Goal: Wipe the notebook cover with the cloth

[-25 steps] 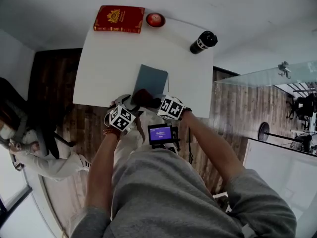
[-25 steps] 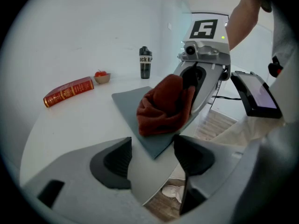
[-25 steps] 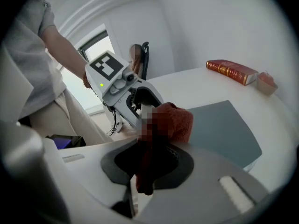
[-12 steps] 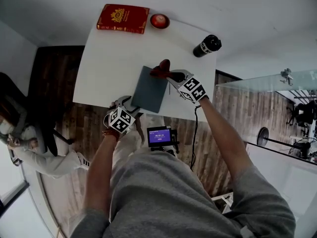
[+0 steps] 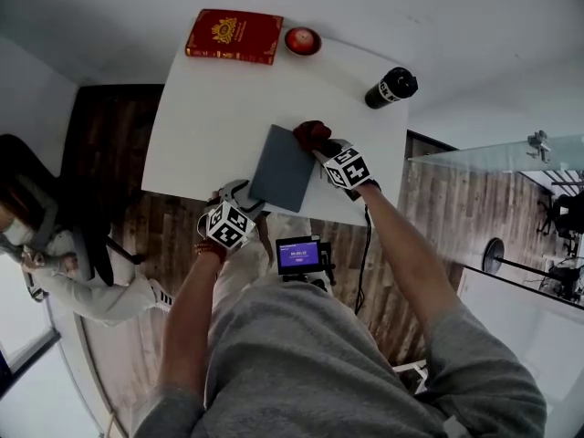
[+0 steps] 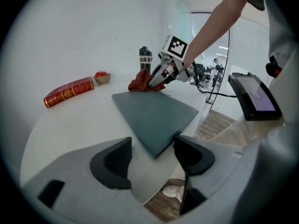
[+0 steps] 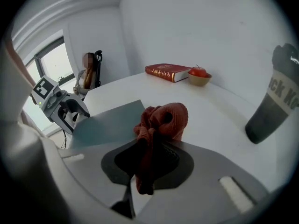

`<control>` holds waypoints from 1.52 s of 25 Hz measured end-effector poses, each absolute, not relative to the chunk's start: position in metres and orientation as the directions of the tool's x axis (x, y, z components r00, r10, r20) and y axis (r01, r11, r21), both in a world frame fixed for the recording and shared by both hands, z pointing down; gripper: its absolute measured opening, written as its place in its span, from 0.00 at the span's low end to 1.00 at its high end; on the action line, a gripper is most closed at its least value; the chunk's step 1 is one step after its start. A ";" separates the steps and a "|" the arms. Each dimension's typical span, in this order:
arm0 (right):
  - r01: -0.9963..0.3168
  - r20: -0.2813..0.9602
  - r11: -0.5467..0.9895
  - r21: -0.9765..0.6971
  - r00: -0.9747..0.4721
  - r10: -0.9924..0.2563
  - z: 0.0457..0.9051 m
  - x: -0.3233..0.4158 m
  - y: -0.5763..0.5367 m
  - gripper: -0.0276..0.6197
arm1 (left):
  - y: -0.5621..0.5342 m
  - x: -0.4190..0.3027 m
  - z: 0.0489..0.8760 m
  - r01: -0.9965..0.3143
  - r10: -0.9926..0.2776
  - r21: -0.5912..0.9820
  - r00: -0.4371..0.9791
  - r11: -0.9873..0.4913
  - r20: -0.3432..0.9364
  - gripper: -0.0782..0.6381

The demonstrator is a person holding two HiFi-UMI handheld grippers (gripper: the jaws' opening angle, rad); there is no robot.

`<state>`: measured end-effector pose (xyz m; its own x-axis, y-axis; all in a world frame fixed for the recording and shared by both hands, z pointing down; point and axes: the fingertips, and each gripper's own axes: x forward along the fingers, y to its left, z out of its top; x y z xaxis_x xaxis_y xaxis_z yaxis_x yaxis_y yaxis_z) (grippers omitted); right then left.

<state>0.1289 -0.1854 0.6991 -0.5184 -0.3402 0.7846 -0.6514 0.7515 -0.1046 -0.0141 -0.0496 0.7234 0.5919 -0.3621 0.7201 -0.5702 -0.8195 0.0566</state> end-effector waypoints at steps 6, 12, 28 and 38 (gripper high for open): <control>-0.638 0.799 0.757 -0.140 -0.524 -0.294 0.702 0.122 -0.175 0.13 | -0.051 -0.015 0.724 -0.574 -0.367 0.054 0.589 -0.817 0.720 0.51; -0.642 0.807 0.754 -0.138 -0.514 -0.290 0.704 0.120 -0.164 0.12 | -0.049 -0.013 0.724 -0.573 -0.362 0.059 0.590 -0.817 0.722 0.51; -0.632 0.815 0.761 -0.147 -0.513 -0.269 0.704 0.108 -0.136 0.12 | -0.052 -0.015 0.724 -0.573 -0.364 0.057 0.591 -0.818 0.720 0.51; -0.622 0.815 0.768 -0.153 -0.519 -0.259 0.705 0.101 -0.113 0.12 | -0.051 -0.015 0.725 -0.573 -0.365 0.057 0.592 -0.818 0.719 0.51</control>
